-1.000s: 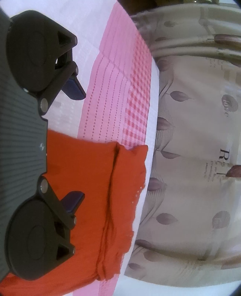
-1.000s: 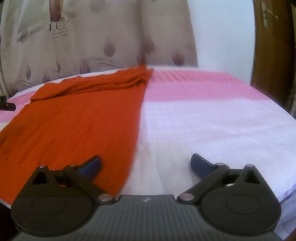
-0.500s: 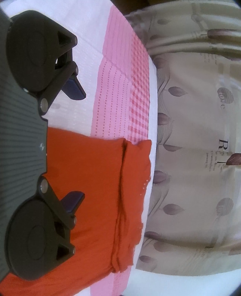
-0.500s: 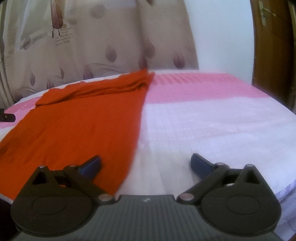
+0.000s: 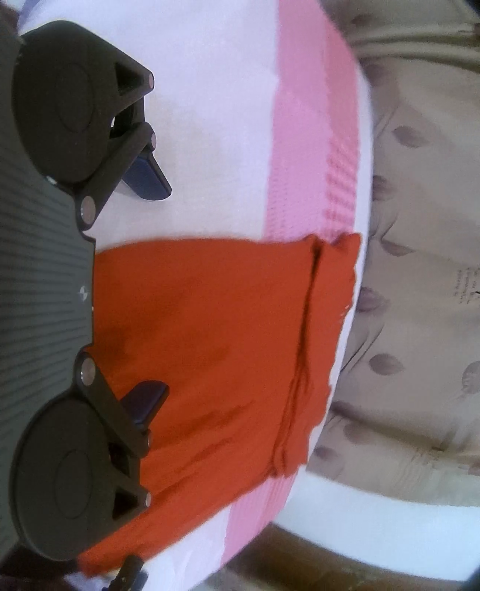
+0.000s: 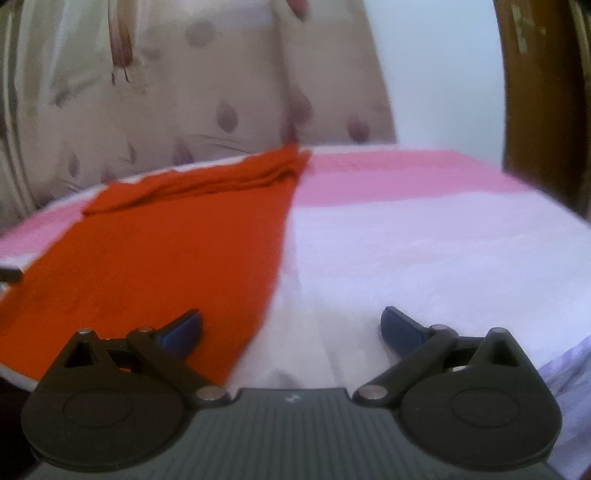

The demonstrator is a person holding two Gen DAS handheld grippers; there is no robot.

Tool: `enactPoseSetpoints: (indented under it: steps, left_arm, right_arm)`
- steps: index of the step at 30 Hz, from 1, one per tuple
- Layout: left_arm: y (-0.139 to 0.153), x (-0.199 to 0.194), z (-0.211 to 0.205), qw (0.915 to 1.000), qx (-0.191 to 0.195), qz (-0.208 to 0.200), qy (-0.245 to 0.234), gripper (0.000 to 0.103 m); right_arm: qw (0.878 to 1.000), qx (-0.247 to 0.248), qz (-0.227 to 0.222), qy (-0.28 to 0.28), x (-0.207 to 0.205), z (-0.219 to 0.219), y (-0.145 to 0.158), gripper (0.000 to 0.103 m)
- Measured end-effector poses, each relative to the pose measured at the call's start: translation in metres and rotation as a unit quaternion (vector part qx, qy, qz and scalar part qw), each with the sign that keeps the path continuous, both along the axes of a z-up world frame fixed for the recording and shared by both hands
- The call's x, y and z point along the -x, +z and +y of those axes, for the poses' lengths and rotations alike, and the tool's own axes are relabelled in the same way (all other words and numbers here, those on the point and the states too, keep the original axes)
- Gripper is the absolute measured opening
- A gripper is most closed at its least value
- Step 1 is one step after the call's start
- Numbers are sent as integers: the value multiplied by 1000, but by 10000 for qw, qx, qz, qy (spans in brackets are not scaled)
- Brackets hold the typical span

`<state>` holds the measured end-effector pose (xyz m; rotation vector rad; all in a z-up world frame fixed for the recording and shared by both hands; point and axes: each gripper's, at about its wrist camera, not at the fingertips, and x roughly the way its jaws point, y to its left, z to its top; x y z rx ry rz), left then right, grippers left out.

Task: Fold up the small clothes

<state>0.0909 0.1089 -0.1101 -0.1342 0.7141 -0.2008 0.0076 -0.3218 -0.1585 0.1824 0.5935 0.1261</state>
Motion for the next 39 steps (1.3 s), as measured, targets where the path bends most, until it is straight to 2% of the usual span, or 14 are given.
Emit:
enactPoseSetpoints:
  steps: [5, 9, 12, 15, 16, 18, 20, 24, 27, 29, 31, 36, 38, 39]
  left_arm:
    - [-3, 13, 7, 9994, 21, -199, -288, 102]
    - [1, 15, 7, 9984, 80, -529, -179, 102]
    - [8, 10, 6, 9970, 325, -699, 21, 103]
    - [16, -4, 3, 9951, 609, -763, 128, 103]
    - [18, -10, 2, 9947, 653, -783, 136, 103]
    - [23, -26, -3, 9941, 687, -829, 132, 103]
    - [26, -49, -8, 9936, 704, -869, 141, 103]
    - [23, -97, -17, 9926, 694, -971, 217, 103]
    - [14, -128, -18, 9923, 809, -869, 346, 103]
    - [7, -143, -15, 9910, 987, -791, 434, 103]
    - [-1, -150, -10, 9885, 1226, -683, 561, 103]
    - [-10, -148, 13, 9762, 1881, -628, 880, 103]
    - [-13, -153, 18, 9733, 2044, -504, 910, 103]
    - [-12, -153, 19, 9724, 2074, -530, 926, 103]
  right_arm:
    - [9982, -415, -179, 405, 17, -7, 4, 103]
    - [9959, -718, -461, 292, 1, -23, 23, 103]
    - [9943, -950, -488, 36, -40, -39, 42, 103]
    - [9951, -834, -510, -149, -88, -47, 53, 99]
    - [9958, -728, -531, -190, -108, -47, 56, 95]
    - [9968, -607, -405, -340, -152, -47, 58, 71]
    - [9965, -678, -245, -416, -191, -46, 56, 64]
    - [9971, -553, 45, -522, -273, -40, 41, 64]
    - [9969, -598, 366, -367, -335, -31, 31, 64]
    - [9981, -287, 531, -142, -366, -18, 32, 64]
    - [9966, -8, 746, 346, -399, -3, 28, 64]
    - [9827, 847, 1188, 1138, -447, 35, 1, 63]
    - [9789, 1147, 1105, 1278, -450, 46, -8, 63]
    - [9789, 1344, 972, 1192, -453, 49, -9, 68]
